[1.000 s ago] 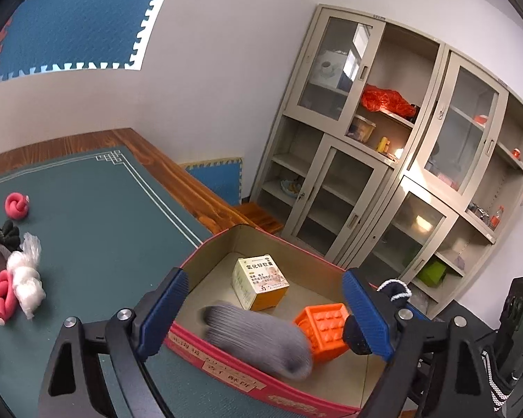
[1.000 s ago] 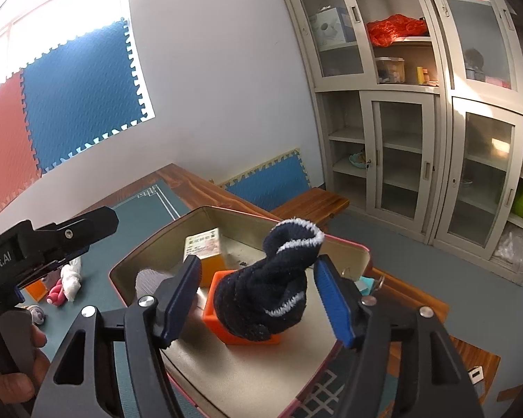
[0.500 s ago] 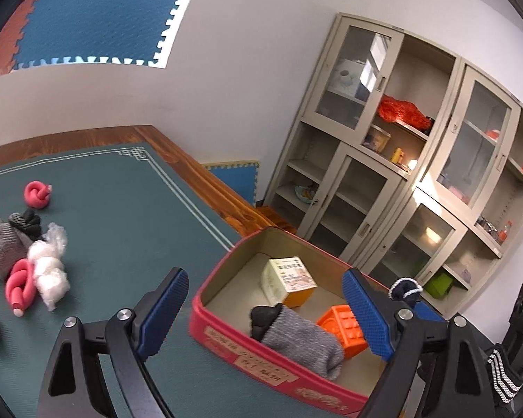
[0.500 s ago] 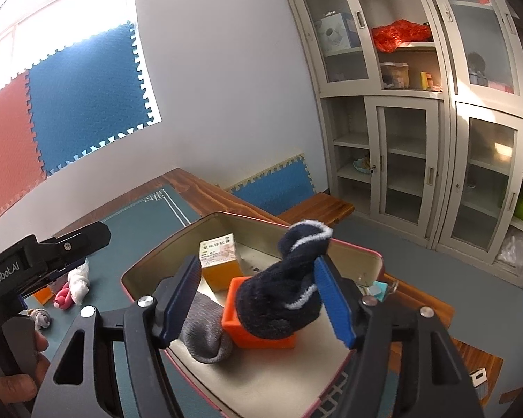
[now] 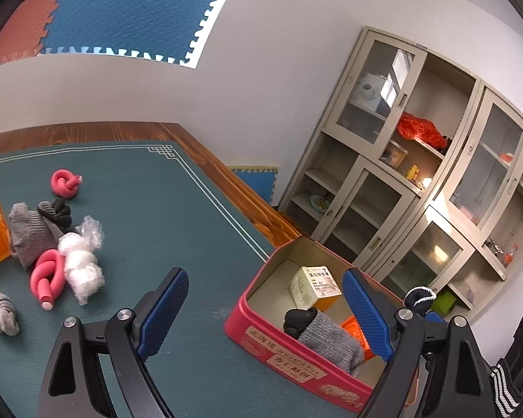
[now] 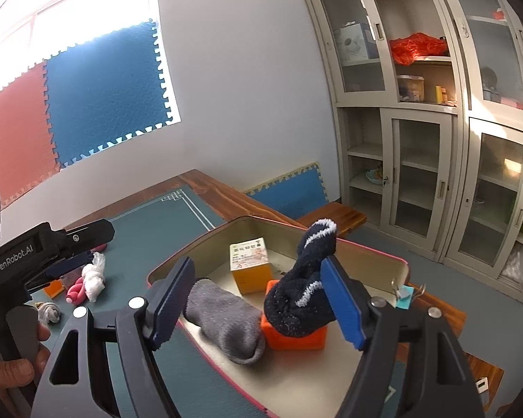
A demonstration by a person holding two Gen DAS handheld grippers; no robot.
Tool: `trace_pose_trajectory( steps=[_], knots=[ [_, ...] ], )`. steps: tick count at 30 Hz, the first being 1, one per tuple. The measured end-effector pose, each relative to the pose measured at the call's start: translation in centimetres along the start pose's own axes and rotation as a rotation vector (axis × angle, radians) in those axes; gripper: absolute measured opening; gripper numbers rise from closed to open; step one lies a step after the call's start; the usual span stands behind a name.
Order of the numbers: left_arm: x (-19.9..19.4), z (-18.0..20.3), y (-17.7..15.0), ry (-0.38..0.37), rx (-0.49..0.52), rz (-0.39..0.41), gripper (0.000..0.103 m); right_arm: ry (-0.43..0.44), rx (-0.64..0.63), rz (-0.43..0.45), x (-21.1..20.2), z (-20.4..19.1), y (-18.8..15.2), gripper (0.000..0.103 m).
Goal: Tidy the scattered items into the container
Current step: 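Open both tools in the tin and return to the remaining items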
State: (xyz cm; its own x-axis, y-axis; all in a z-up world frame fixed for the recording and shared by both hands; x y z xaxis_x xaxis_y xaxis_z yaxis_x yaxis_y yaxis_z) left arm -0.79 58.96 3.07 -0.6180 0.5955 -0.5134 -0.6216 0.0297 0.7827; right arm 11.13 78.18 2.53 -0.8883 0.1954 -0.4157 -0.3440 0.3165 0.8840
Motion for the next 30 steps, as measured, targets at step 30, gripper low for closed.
trace_pose_trajectory(
  steps=[30],
  knots=[
    [-7.9,-13.1,-2.3,0.264,-0.116,0.066,0.092,0.171,-0.109,-0.067,1.0,-7.5,-1.9,0.079]
  ],
)
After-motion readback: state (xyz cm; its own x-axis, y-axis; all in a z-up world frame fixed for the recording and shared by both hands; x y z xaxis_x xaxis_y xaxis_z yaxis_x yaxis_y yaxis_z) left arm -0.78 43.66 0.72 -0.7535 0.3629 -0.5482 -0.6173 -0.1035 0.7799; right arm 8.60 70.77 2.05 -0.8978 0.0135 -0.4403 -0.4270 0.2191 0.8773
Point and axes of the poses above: each gripper's, at about its wrist camera, not at the fingertips, and x roughly the way its jaws point, z to its right, y to its top, the point moved 2 cm from there along x, roughly the way its jaws point, and after that the axes turned 4 degrees about y, right-handed, at the moved point
